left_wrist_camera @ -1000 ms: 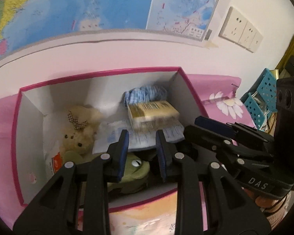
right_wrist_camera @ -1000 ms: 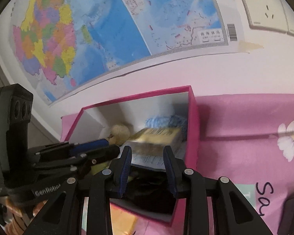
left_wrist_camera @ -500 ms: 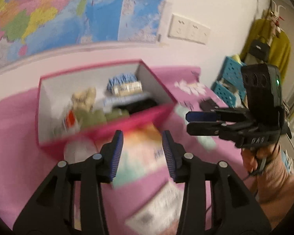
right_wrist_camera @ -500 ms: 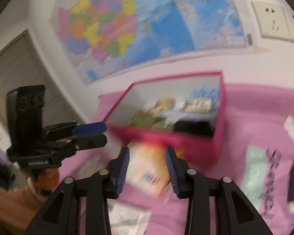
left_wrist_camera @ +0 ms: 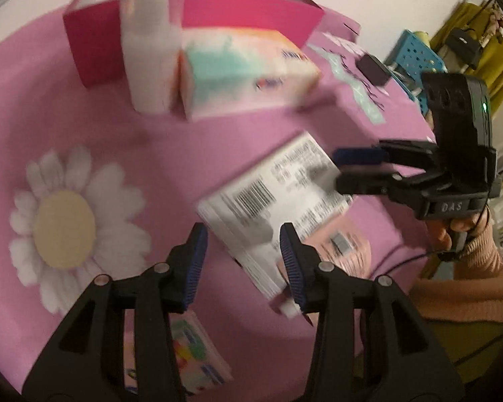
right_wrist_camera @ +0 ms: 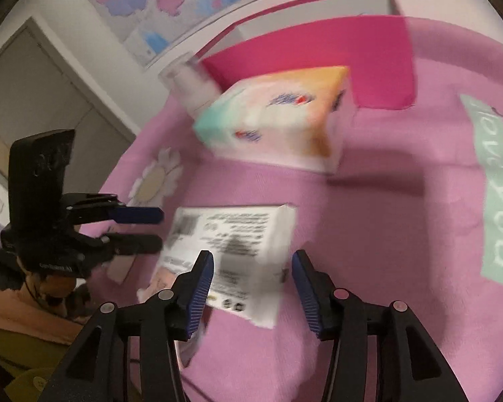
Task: Organize soft objects
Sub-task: 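Move both grippers to the white printed packet and grasp it, then lift the white packet into the pink box and open both grippers, then move both grippers to the pink pouch and grasp it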
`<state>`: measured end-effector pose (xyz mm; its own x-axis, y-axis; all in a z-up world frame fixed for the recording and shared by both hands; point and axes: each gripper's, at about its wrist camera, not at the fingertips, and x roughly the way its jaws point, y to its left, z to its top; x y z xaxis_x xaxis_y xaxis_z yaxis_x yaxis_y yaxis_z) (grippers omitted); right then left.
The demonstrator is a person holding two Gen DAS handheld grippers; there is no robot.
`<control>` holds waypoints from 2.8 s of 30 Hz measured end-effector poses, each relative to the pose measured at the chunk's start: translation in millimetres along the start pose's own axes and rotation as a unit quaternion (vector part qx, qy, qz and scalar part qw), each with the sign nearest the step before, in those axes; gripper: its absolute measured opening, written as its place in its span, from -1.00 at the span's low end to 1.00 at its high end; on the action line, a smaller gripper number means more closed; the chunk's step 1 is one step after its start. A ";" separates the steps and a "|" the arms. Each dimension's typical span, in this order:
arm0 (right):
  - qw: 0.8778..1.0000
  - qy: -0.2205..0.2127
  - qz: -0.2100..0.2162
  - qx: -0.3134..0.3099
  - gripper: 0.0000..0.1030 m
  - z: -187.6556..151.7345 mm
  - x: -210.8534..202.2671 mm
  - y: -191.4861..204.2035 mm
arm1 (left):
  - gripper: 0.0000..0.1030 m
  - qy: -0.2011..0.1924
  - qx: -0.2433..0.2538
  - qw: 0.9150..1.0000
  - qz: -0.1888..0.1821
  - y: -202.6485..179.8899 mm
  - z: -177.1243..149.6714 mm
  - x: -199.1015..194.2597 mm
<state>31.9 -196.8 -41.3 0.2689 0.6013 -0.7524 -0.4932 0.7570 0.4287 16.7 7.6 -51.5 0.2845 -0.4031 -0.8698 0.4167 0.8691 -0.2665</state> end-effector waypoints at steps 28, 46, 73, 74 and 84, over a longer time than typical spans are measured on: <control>0.997 -0.025 0.067 0.031 -0.65 2.9 10.9 -13.9 | 0.02 -0.026 -0.016 0.998 -0.047 6.8 -16.4 1.3; 0.986 -0.157 0.057 -0.012 -0.76 38.1 -77.9 8.1 | -0.11 -0.122 -0.011 0.992 -0.041 -0.4 39.5 -44.4; 0.982 -0.174 0.003 0.067 -0.76 179.2 -36.0 -74.7 | -0.11 -0.106 -0.024 0.992 0.056 31.0 216.8 -13.5; 0.983 -0.170 -0.003 0.068 -0.76 181.1 -32.1 -76.6 | -0.11 -0.102 -0.028 0.992 0.062 34.6 219.8 -10.0; 0.982 -0.179 -0.039 0.056 -0.59 162.7 -48.5 -66.4 | -0.11 -0.144 -0.033 0.985 0.090 43.0 196.0 -38.5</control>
<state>186.2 -234.5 48.1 0.5846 0.5772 -0.5702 -0.3718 0.8152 0.4440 192.9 4.3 51.9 0.5858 -0.2966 -0.7542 0.2820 0.9471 -0.1535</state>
